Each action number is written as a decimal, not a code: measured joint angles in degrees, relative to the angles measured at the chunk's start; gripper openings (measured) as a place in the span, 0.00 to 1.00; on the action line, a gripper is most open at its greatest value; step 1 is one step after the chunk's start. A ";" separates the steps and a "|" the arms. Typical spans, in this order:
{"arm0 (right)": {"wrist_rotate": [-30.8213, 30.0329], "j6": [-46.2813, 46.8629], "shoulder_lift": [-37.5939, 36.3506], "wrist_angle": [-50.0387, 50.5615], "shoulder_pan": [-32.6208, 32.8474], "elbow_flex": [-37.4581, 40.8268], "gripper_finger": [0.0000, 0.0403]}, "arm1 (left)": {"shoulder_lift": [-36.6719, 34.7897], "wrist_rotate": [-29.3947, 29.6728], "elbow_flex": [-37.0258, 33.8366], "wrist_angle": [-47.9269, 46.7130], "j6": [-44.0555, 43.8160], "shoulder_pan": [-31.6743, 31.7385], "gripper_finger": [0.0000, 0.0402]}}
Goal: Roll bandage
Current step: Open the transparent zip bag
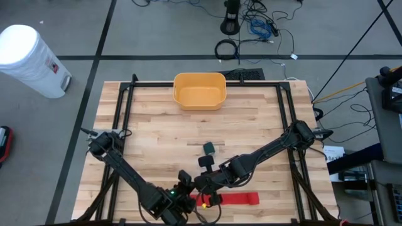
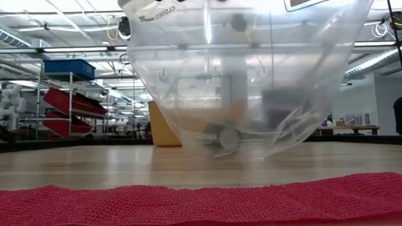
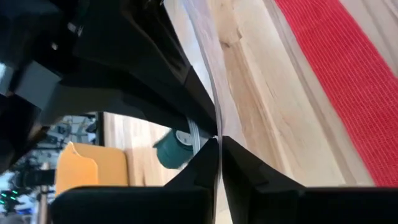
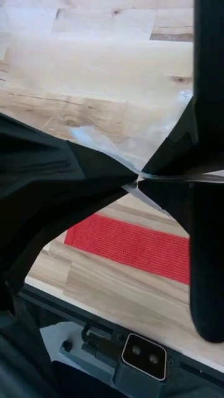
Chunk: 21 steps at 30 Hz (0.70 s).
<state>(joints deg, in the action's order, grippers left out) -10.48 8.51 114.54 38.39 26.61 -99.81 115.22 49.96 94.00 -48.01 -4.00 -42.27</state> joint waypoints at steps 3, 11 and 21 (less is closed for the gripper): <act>-0.07 -0.02 0.00 0.00 -0.02 0.00 0.00 | 0.00 -0.70 0.02 -1.80 -2.54 0.52 0.07; 0.07 0.16 -0.91 0.00 0.04 0.00 0.00 | -0.02 -0.42 -0.02 -2.41 -2.64 0.92 0.11; 0.20 0.79 -1.09 1.24 0.13 0.00 0.00 | -0.02 -0.40 -0.04 -2.25 2.94 -0.84 0.02</act>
<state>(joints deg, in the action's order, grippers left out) -10.28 9.30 113.45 39.64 26.74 -99.81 115.20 49.56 93.95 -50.26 -1.06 -43.11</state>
